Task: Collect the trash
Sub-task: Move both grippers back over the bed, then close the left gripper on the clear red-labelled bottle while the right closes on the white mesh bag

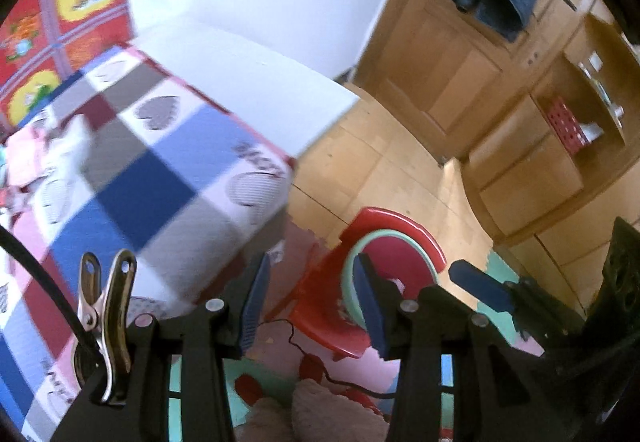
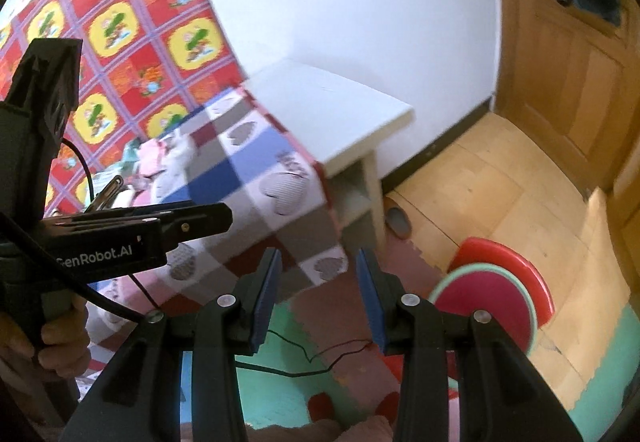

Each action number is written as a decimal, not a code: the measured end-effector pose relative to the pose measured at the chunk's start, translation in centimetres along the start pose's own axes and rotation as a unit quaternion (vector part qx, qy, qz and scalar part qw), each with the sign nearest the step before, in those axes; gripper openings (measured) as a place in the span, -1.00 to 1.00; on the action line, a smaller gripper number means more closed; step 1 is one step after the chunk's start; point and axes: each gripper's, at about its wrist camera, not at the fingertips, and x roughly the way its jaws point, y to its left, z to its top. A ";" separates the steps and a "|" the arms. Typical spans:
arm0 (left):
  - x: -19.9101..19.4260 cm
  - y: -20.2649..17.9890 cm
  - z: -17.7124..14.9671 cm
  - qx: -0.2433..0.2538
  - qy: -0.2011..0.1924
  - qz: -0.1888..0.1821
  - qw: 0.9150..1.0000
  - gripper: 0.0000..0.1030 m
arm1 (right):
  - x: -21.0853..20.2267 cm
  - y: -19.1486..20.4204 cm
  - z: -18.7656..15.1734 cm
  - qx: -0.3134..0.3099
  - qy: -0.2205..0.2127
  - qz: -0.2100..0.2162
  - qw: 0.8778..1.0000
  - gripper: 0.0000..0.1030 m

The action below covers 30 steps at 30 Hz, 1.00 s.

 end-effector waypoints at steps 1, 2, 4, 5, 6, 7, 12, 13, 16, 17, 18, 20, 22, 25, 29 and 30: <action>-0.6 0.8 -0.1 -0.005 -0.004 0.005 1.000 -0.13 | 0.1 0.8 0.2 -0.006 -0.001 0.005 1.000 -0.22; -1.1 1.6 -0.2 -0.010 -0.006 0.010 1.000 -0.13 | 0.1 1.3 0.2 -0.009 -0.001 0.007 1.000 -0.22; -2.1 3.0 -0.4 -0.020 -0.012 0.018 1.000 -0.13 | 0.4 2.9 0.5 -0.021 -0.002 0.016 1.000 -0.22; -2.4 3.6 -0.6 -0.026 -0.015 0.022 0.999 -0.13 | 0.6 3.6 0.6 -0.026 -0.001 0.020 0.999 -0.22; -2.8 4.5 -0.8 -0.032 -0.017 0.026 0.999 -0.13 | 0.8 4.3 0.6 -0.030 -0.001 0.025 0.999 -0.22; -3.4 5.5 -0.8 -0.037 -0.020 0.030 0.999 -0.13 | 0.9 4.6 0.6 -0.033 -0.001 0.027 0.999 -0.22; -5.7 9.4 -1.4 -0.068 -0.035 0.048 0.996 -0.13 | 1.8 7.9 1.3 -0.061 -0.002 0.049 0.997 -0.21; -6.0 9.9 -1.5 -0.073 -0.038 0.051 0.995 -0.13 | 1.9 8.4 1.5 -0.066 -0.002 0.054 0.996 -0.21; -7.1 12.0 -1.6 -0.092 -0.048 0.065 0.992 -0.13 | 2.6 9.9 2.3 -0.081 -0.002 0.068 0.994 -0.20; -7.4 12.6 -1.7 -0.098 -0.051 0.068 0.992 -0.13 | 2.9 10.3 2.6 -0.085 0.000 0.074 0.994 -0.20; -7.8 13.2 -1.8 -0.105 -0.054 0.072 0.990 -0.13 | 3.2 10.8 2.8 -0.089 0.001 0.080 0.993 -0.20; -8.3 14.2 -2.1 -0.116 -0.058 0.081 0.988 -0.13 | 3.7 11.7 3.4 -0.099 0.003 0.089 0.991 -0.20; -8.7 15.2 -2.2 -0.129 -0.060 0.088 0.986 -0.13 | 4.3 12.5 3.9 -0.112 0.006 0.100 0.989 -0.20; -9.0 16.6 -2.1 -0.150 -0.063 0.094 0.982 -0.13 | 5.4 13.5 4.7 -0.131 0.013 0.115 0.985 -0.18; -9.2 18.4 -1.9 -0.183 -0.069 0.106 0.975 -0.06 | 7.3 14.6 6.1 -0.151 0.025 0.135 0.979 -0.12; -9.2 18.8 -1.8 -0.191 -0.072 0.108 0.973 -0.06 | 7.8 14.8 6.5 -0.156 0.028 0.139 0.977 -0.12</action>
